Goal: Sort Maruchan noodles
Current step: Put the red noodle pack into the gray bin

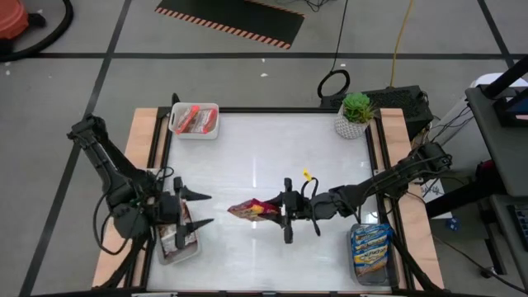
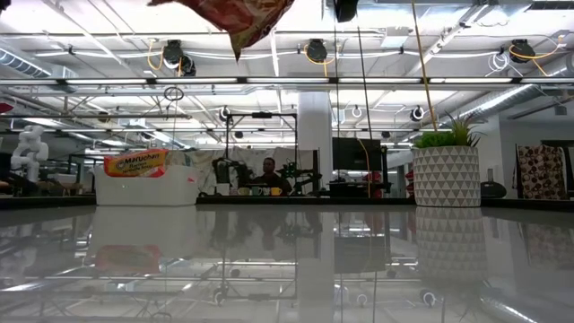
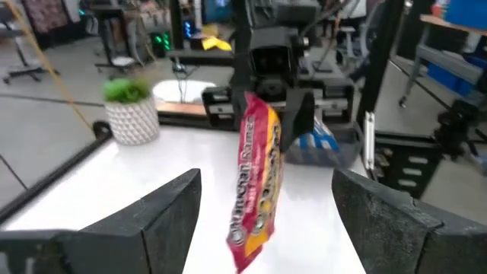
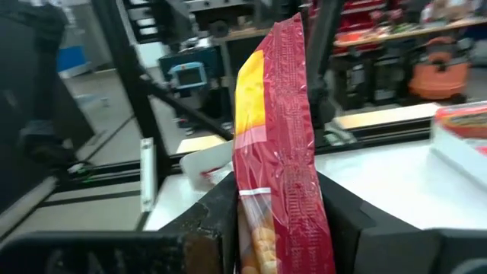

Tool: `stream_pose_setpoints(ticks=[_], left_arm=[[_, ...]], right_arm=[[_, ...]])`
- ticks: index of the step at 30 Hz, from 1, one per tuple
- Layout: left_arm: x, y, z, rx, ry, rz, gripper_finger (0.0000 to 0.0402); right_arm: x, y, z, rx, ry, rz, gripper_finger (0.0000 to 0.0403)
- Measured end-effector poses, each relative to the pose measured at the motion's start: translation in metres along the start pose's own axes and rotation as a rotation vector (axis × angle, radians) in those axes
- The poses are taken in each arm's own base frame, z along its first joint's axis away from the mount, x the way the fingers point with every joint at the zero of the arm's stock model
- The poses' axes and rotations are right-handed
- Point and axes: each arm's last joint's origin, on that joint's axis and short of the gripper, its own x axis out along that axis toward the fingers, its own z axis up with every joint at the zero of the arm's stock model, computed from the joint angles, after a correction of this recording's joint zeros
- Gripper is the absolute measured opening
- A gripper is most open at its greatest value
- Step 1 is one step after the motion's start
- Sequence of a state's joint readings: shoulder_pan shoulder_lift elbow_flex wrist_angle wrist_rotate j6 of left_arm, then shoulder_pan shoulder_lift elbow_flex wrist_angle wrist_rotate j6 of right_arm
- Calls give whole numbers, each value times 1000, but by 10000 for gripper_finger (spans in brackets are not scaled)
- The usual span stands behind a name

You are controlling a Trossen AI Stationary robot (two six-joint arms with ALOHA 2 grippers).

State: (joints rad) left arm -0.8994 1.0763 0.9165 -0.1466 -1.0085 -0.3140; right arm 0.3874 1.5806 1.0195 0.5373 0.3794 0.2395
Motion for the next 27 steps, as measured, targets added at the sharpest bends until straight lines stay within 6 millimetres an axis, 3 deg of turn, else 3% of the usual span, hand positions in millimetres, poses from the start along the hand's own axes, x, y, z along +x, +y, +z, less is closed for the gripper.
stream_pose_setpoints(ticks=[9,27], left_arm=[[10,6,-4,-70,138,-186,298],[55,13,-23,75,237,-110,299]], right_arm=[[0,1,-2,7,28,42,112],[-1,3,-3,29,29,44,113]])
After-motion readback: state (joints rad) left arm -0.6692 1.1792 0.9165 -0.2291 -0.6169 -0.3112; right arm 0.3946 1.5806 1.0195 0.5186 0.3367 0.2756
